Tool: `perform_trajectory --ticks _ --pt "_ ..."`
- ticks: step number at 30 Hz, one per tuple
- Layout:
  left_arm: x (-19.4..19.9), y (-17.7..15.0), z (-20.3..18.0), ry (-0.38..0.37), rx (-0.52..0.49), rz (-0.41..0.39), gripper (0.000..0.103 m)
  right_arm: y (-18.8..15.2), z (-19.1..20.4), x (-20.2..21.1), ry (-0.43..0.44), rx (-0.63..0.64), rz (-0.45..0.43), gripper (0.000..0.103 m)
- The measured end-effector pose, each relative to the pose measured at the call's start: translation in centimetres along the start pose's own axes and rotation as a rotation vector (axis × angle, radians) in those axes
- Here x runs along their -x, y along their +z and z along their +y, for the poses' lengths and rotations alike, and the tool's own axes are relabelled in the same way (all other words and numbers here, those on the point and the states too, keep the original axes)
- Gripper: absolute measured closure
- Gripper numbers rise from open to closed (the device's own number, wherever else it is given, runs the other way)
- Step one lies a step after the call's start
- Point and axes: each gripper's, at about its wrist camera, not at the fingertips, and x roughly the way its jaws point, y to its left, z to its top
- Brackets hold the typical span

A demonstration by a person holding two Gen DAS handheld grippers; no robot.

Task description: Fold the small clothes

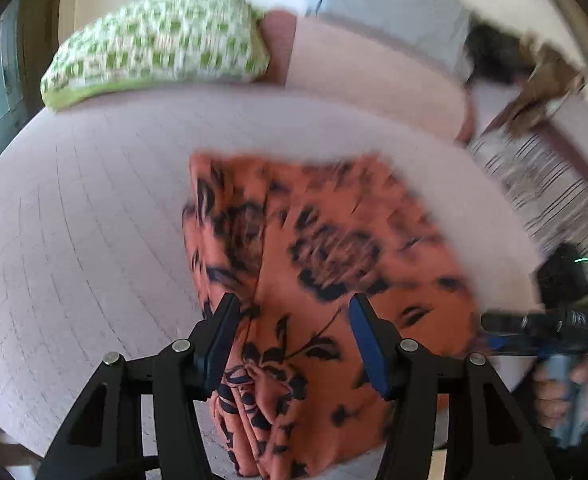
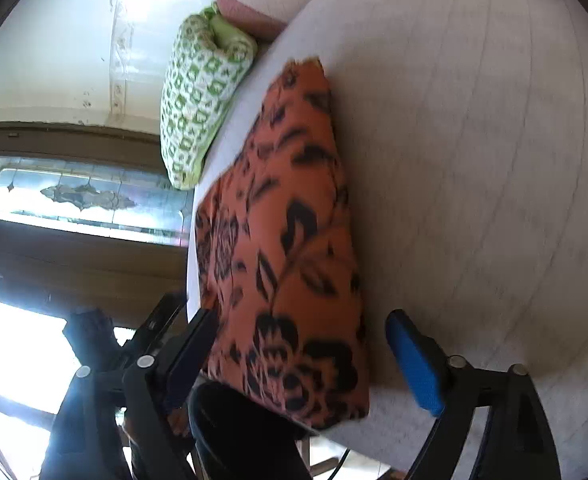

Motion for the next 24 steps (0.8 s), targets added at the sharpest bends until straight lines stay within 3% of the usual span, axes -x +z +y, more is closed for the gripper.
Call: perform_trajectory --ticks 1,5,7,8,10,12,14,18,19,20,21,24 --pt "-1.1 -0.3 0.1 0.033 0.007 0.026 0.051 -0.5 -0.2 -0.4 -0.025 -0.013 -0.004 0.085" --pt "-1.1 -0.9 -0.8 0.083 -0.042 0.001 0.051 -1.0 0.3 -0.7 -0.070 -0.002 -0.032 0.084" --pt "0.2 -0.4 -0.4 0.020 -0.001 -0.013 0.051 -0.9 0.7 -0.6 -0.067 0.002 -0.041 0.070" --pt "1.3 -0.2 0.3 -0.045 0.039 -0.041 0.049 -0.9 0.9 -0.5 -0.071 -0.002 -0.043 0.048" --pt "2.8 0.1 1.9 -0.102 0.102 -0.089 0.039 -0.6 1.8 0.8 -0.122 0.016 -0.095 0.017" --pt "3.0 0.8 4.1 -0.096 0.180 -0.104 0.037 0.3 3.6 2.2 -0.172 0.079 -0.171 0.018" --pt "1.6 2.3 5.9 -0.127 0.229 -0.063 0.037 1.3 5.8 2.9 -0.180 0.150 -0.221 0.018" --pt "-1.9 6.6 8.0 -0.188 0.298 -0.011 0.037 2.4 9.8 0.6 -0.185 0.301 -0.171 0.018" --pt "-3.0 7.7 8.5 -0.187 0.313 -0.003 0.049 2.4 10.4 -0.3 -0.177 0.325 -0.144 0.018" --pt "-4.5 8.8 9.2 -0.158 0.328 0.026 0.086 2.1 10.2 -0.6 -0.174 0.344 -0.123 0.018" --pt "-6.0 9.5 10.0 -0.117 0.359 0.072 0.090 1.5 9.4 -0.5 -0.181 0.359 -0.098 0.018" --pt "-8.3 9.1 11.9 -0.154 0.466 0.121 0.083 0.3 8.3 -1.6 -0.219 0.391 -0.061 0.017"
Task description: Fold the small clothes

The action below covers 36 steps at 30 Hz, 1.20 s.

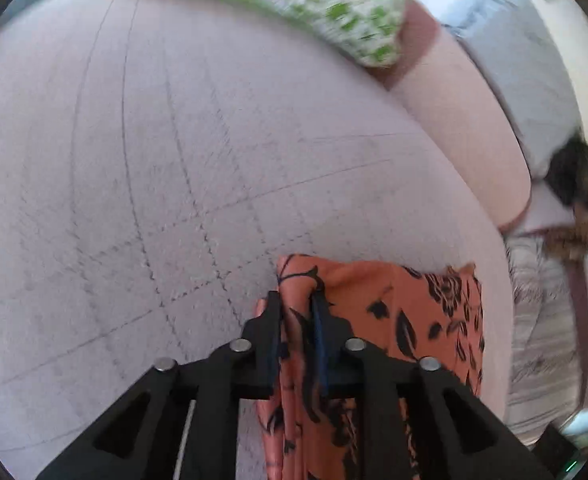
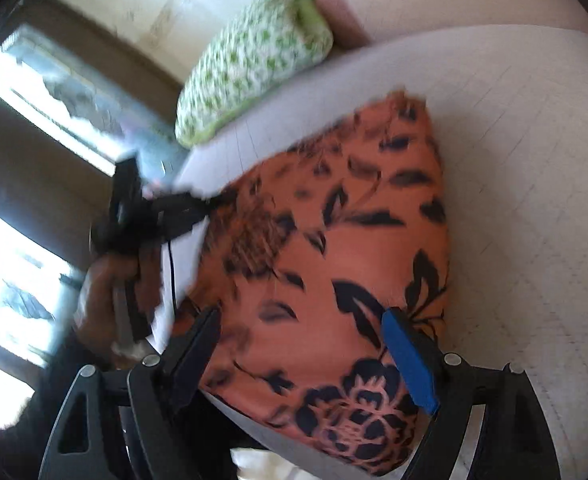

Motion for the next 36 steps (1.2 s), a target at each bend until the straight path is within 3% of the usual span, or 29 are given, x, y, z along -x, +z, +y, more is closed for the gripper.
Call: perform_trajectory --ticks 1,3,4,5,7,10,15,18,20,22,24,27,30,33,34,36 --pt "0.2 0.0 -0.1 -0.003 -0.001 -0.011 0.081 -0.2 0.0 0.0 0.005 0.006 -0.001 0.017" --pt "1.3 -0.4 -0.2 0.001 -0.006 -0.044 0.067 -0.5 -0.1 0.4 0.016 0.014 0.007 0.017" --pt "2.0 -0.9 -0.1 0.006 -0.005 -0.052 0.053 -0.6 -0.4 0.6 0.026 0.010 0.012 0.017" --pt "3.2 -1.9 0.1 -0.020 0.002 -0.060 0.049 -0.6 -0.6 0.5 0.034 0.005 0.014 0.017" --pt "5.0 -3.8 0.3 -0.063 -0.008 -0.066 0.045 -0.3 -1.0 0.5 0.053 -0.013 0.010 0.017" --pt "8.5 -8.9 0.5 -0.054 -0.067 -0.077 0.043 -0.4 -1.1 0.2 0.070 -0.029 0.006 0.017" --pt "10.1 -15.0 0.0 -0.068 -0.149 -0.055 0.043 -0.2 -0.9 -0.1 0.074 -0.021 0.006 0.017" --pt "8.8 -16.2 0.3 -0.098 -0.119 -0.017 0.044 0.0 -1.2 -0.2 0.092 -0.040 0.012 0.017" --pt "7.9 -16.7 1.5 -0.095 -0.063 0.009 0.073 -0.1 -1.5 0.0 0.101 -0.046 0.015 0.017" --pt "8.2 -17.1 2.6 -0.142 0.000 0.001 0.082 -0.1 -1.6 -0.1 0.110 -0.051 0.019 0.017" --pt "8.8 -17.6 3.4 -0.140 0.003 -0.026 0.085 -0.1 -1.7 -0.1 0.115 -0.051 0.023 0.017" --pt "7.8 -17.6 4.1 -0.144 0.031 0.006 0.084 0.0 -1.7 -0.5 0.112 -0.050 0.031 0.017" --pt "8.9 -17.5 1.4 -0.073 -0.074 -0.016 0.078 0.0 -1.6 -0.3 0.107 -0.051 0.025 0.016" --pt "10.4 -17.4 -0.8 0.005 -0.145 -0.086 0.055 0.3 -1.8 0.3 0.120 -0.070 0.026 0.016" --pt "11.2 -17.2 -1.1 0.028 -0.154 -0.120 0.040 0.4 -1.7 0.8 0.125 -0.075 0.021 0.016" --pt "12.4 -16.5 -2.5 0.102 -0.193 -0.188 0.034 0.8 -1.6 1.9 0.116 -0.062 0.002 0.016"
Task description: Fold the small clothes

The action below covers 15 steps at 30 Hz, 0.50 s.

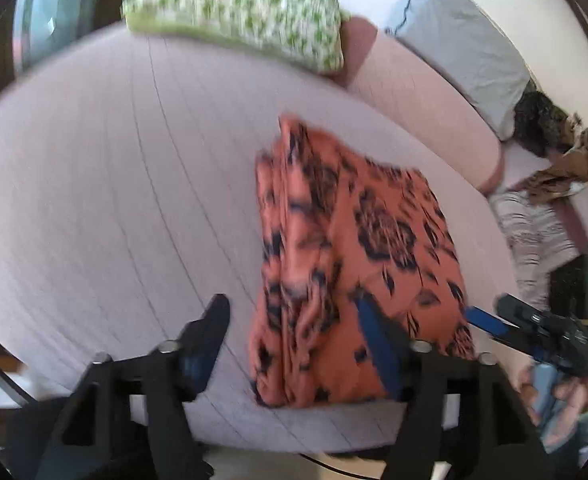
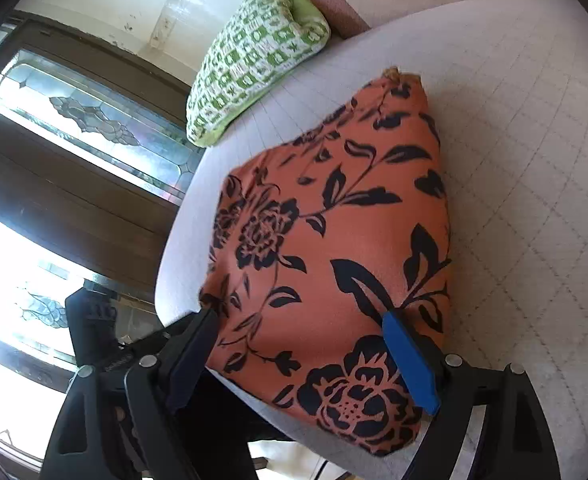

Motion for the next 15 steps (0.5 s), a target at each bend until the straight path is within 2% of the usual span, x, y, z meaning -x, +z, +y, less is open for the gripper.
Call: perform_trajectory --ticks 5,11,15 --pt "-0.6 2.5 -1.0 0.109 -0.082 -0.031 0.032 1.5 -1.1 2.0 -0.071 0.007 -0.057 0.013" --pt "-2.3 3.8 -1.6 0.106 -0.090 0.002 0.032 3.0 -4.6 1.9 -0.113 -0.081 -0.057 0.013" --pt "-3.4 4.1 -2.2 0.040 -0.079 0.030 0.031 3.8 -5.3 0.6 -0.087 -0.094 -0.036 0.013"
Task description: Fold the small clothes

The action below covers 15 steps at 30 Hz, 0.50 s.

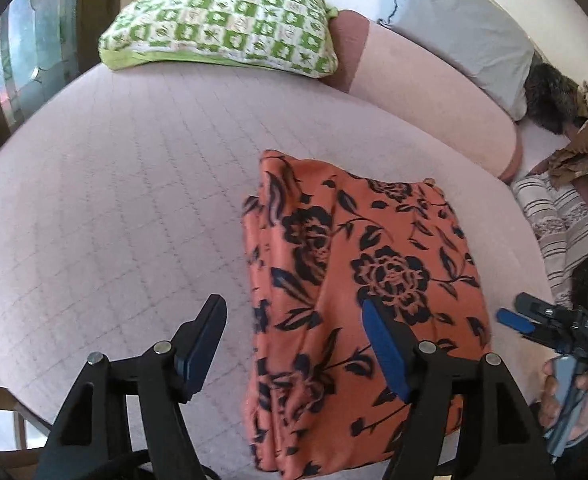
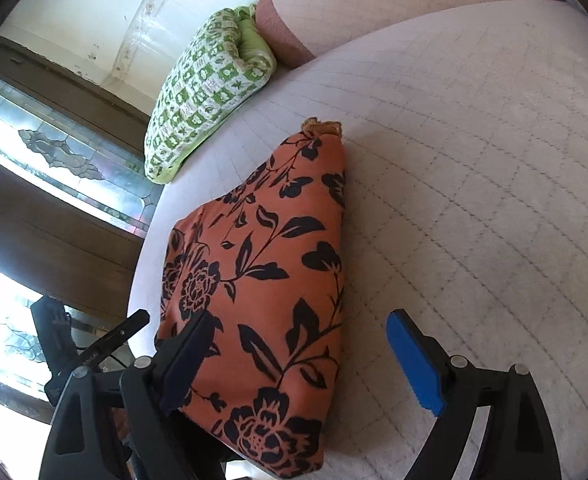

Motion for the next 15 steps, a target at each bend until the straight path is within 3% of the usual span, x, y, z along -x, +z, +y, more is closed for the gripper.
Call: perform_trajectory --ticks 2,5,6,7,9,10,11,13,15 --pt "-0.3 0.1 0.3 -0.040 0.027 0.003 0.021 0.3 -0.1 -0.7 0.006 -0.010 0.005 0.013" --pt "-2.9 -0.1 1.2 -0.054 0.048 0.053 0.020 0.8 -0.4 -2.6 0.014 -0.029 0.044 0.013" --pt "-4.4 -0.5 1.4 -0.066 0.042 0.097 0.027 0.8 -0.3 -3.6 0.033 -0.034 0.071 0.013" --pt "-5.7 -1.0 1.8 -0.080 0.047 0.143 0.047 0.7 -0.2 -4.4 0.053 -0.025 0.102 0.013" --pt "-5.5 -1.1 1.8 -0.089 0.040 0.116 0.053 0.3 0.6 -6.0 0.034 0.028 0.157 0.037" --pt "-5.3 -1.0 1.7 -0.096 0.038 0.120 0.066 0.1 1.1 -6.2 0.000 0.052 0.153 0.043" --pt "-4.9 -0.9 1.5 -0.100 0.037 0.115 0.071 0.0 1.3 -5.9 0.000 0.061 0.143 0.052" --pt "-3.6 -0.7 0.7 -0.098 -0.002 0.077 0.072 0.1 2.0 -4.8 -0.010 0.091 0.106 0.055" --pt "-3.9 -0.9 0.7 -0.096 -0.013 0.085 0.066 -0.1 2.2 -4.7 -0.040 0.118 0.092 0.052"
